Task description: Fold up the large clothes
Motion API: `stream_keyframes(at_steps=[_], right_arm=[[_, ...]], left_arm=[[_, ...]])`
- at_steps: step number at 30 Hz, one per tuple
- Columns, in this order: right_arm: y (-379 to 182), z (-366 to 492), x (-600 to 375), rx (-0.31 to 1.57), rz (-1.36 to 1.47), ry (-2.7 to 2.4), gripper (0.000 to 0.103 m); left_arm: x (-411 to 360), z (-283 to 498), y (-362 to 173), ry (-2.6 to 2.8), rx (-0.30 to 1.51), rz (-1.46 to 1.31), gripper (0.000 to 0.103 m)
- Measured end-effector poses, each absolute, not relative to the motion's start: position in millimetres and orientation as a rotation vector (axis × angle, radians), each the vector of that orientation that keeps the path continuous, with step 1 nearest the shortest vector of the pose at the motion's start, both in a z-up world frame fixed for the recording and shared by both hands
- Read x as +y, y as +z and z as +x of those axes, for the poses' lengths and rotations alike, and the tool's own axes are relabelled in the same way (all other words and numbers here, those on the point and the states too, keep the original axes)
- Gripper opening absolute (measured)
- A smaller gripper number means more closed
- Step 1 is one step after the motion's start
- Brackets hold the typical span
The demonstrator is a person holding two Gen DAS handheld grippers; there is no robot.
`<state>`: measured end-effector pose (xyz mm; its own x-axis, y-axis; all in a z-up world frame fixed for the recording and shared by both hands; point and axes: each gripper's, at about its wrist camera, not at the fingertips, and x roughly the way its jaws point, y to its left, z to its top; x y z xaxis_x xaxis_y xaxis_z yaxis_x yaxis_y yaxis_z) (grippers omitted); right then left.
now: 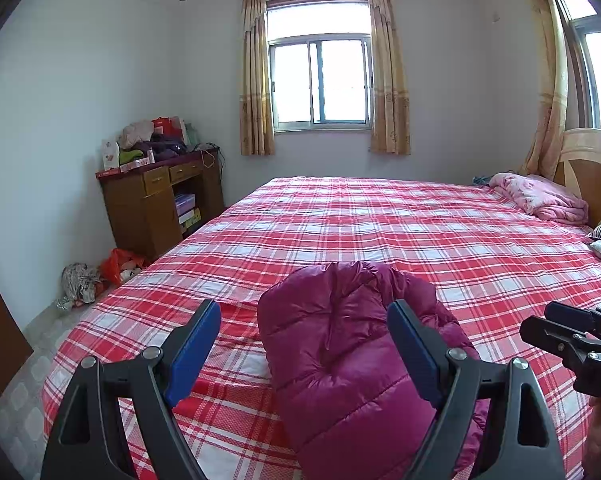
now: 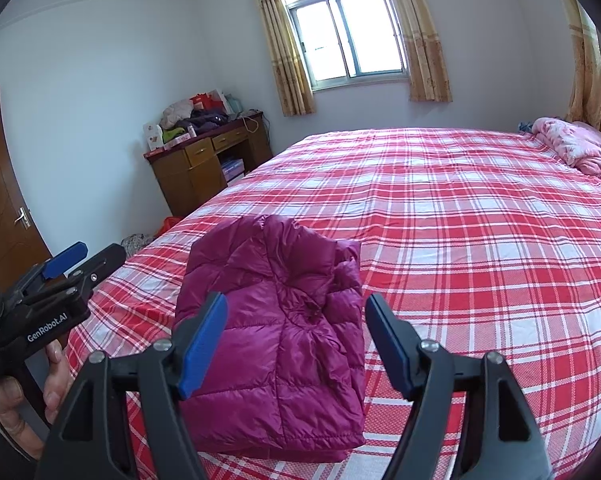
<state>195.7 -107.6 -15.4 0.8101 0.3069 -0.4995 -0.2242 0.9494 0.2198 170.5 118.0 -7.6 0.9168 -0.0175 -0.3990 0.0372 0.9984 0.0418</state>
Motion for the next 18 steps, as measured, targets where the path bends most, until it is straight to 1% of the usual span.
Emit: stream_keyframes(at_steps=[9, 18], right_arm=[[-16.1, 195.9, -106.3, 0.559, 0.139, 0.286, 0.074], [-16.8, 195.9, -108.0, 0.561, 0.137, 0.288, 0.074]], left_arm=[[122.2, 173.6, -7.8, -0.015, 0.442, 0.025, 0.086], [126.1, 174.6, -6.1, -0.007, 0.436, -0.007, 0.086]])
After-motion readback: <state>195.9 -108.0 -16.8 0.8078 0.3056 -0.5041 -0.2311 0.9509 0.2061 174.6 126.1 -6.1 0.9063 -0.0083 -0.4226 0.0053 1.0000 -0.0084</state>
